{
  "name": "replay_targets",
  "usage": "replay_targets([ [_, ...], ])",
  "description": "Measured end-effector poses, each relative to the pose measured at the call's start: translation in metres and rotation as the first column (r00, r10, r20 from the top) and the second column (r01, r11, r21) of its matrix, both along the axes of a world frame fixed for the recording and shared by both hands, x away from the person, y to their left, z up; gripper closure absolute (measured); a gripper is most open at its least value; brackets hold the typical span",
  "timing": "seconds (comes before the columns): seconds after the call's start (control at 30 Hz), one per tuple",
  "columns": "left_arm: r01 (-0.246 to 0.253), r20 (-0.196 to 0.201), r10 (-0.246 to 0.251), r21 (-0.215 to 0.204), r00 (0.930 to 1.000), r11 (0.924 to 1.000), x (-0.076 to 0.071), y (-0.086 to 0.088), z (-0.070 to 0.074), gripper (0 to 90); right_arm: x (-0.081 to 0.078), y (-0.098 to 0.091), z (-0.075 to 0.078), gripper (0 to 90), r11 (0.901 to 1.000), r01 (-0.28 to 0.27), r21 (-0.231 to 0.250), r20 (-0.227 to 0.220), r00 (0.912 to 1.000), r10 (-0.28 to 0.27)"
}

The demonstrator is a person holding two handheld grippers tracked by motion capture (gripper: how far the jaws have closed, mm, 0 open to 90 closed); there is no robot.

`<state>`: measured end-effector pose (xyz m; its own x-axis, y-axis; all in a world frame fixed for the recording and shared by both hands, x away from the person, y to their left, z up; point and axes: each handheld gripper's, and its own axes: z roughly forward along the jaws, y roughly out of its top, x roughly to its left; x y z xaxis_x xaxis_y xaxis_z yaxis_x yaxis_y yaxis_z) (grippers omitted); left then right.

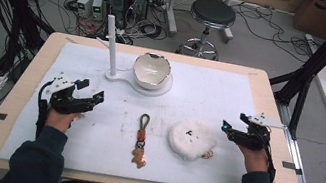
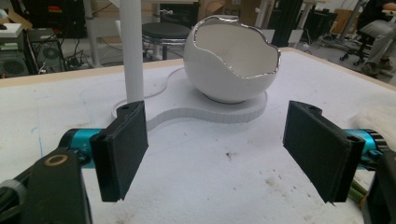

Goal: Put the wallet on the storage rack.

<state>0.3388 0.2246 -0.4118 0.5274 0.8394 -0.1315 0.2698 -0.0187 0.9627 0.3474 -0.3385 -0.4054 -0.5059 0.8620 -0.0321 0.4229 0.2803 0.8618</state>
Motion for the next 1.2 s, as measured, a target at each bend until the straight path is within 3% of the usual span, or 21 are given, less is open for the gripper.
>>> replay_targets([
  [0.13, 0.003, -0.010, -0.003, -0.006, 0.9999, 1.0000, 0.000, -0.003, 0.000, 22.1, -0.001, -0.001, -0.001, 23.4, 1.0000, 0.001, 0.002, -0.001, 1.0000, -0.001],
  [0.43, 0.047, -0.040, -0.046, 0.022, 0.9982, 0.9987, 0.001, -0.021, -0.004, 22.4, -0.003, -0.004, -0.001, 23.6, 0.9999, 0.005, 0.013, 0.002, 1.0000, -0.005],
  [0.7, 0.132, -0.082, -0.128, 0.050, 0.9884, 0.9900, -0.004, -0.048, -0.007, 22.4, -0.005, -0.001, 0.000, 24.1, 1.0000, 0.000, -0.007, 0.004, 1.0000, 0.000],
  [0.87, 0.205, -0.145, -0.195, 0.061, 0.9700, 0.9768, -0.010, -0.075, -0.012, 23.7, -0.007, 0.001, 0.000, 24.3, 0.9999, -0.001, -0.016, 0.004, 1.0000, 0.001],
  [1.07, 0.287, -0.268, -0.251, 0.101, 0.9299, 0.9528, -0.016, -0.113, -0.026, 31.9, -0.005, 0.004, -0.001, 24.6, 0.9997, -0.013, -0.021, 0.002, 0.9999, 0.013],
  [1.2, 0.299, -0.309, -0.239, 0.163, 0.9206, 0.9403, -0.018, -0.130, -0.032, 33.6, -0.005, 0.003, 0.000, 24.6, 0.9997, -0.013, -0.018, 0.003, 0.9999, 0.013],
])
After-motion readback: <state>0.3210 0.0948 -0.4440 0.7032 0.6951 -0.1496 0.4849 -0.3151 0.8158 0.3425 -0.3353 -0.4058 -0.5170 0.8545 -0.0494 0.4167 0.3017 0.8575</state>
